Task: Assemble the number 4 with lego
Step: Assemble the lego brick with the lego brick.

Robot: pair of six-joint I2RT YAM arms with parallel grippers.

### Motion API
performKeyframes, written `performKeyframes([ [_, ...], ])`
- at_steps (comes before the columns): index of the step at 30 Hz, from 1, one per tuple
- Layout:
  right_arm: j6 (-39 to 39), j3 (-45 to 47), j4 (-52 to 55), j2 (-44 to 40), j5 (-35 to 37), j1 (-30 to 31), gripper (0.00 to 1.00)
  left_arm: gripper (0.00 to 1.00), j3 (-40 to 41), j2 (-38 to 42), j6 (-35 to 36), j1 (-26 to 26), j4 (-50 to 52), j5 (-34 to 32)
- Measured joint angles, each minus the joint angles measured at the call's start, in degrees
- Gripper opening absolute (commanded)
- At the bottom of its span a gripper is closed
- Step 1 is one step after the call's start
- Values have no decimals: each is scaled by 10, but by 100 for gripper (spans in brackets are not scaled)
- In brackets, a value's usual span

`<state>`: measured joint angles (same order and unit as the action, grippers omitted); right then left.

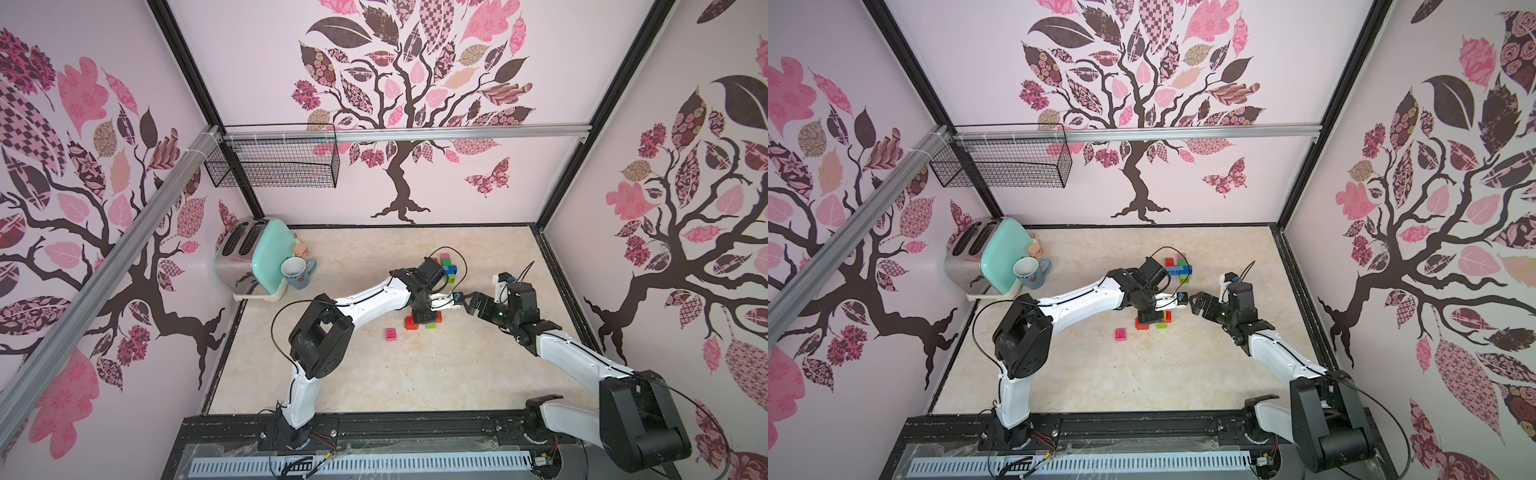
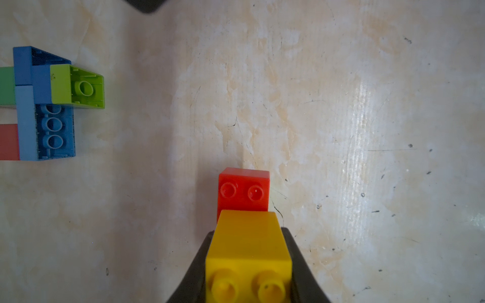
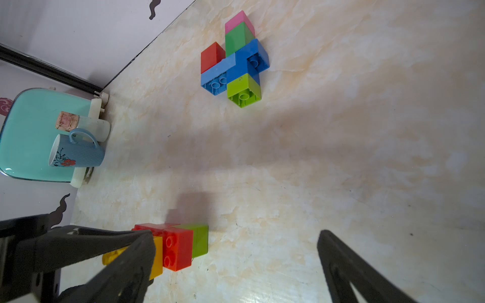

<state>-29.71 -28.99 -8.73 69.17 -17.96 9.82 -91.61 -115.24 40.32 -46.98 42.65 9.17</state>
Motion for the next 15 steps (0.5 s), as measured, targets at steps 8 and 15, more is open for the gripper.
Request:
performKeyframes([
  [8, 1, 0, 0, 0, -4, 0, 99, 0, 0, 0, 0, 0, -2, -1],
  [15, 1, 0, 0, 0, -6, 0, 99, 0, -3, -2, 2, 1, 2, 1],
])
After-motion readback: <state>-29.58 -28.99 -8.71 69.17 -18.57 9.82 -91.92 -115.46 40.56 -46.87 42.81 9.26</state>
